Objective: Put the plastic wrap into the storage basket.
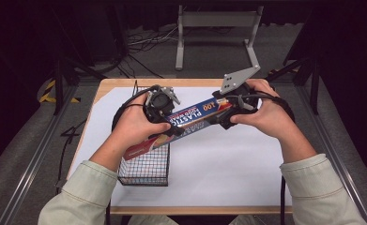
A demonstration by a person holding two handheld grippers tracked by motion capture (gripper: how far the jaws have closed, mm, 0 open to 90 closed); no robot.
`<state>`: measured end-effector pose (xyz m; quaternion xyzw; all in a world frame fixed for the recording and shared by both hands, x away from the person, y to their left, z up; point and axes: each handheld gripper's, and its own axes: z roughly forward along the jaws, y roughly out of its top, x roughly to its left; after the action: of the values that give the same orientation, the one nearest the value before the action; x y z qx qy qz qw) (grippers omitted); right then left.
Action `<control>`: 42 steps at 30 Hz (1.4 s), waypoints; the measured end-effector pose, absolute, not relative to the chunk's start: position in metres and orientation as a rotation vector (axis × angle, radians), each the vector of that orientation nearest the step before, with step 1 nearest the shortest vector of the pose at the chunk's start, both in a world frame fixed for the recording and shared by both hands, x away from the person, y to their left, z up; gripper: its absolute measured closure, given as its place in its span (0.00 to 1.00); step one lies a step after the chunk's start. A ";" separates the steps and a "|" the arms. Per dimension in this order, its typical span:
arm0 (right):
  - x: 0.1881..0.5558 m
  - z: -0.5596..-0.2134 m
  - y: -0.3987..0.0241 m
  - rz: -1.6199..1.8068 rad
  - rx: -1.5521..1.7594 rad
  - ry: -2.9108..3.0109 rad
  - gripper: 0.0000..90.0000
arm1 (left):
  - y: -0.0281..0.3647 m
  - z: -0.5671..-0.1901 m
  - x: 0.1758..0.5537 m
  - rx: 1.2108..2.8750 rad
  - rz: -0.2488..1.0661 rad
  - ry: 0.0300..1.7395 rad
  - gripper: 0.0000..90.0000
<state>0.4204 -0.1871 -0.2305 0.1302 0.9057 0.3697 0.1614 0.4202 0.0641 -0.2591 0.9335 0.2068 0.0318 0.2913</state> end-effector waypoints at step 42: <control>0.447 -0.286 -0.255 0.944 0.899 2.436 0.17 | 0.111 -0.268 0.418 2.009 0.283 1.545 0.44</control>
<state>0.4467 -0.2551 -0.2858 0.3196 0.8660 0.3354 0.1882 0.4177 0.1110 -0.2681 0.7537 0.5795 0.1062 0.2914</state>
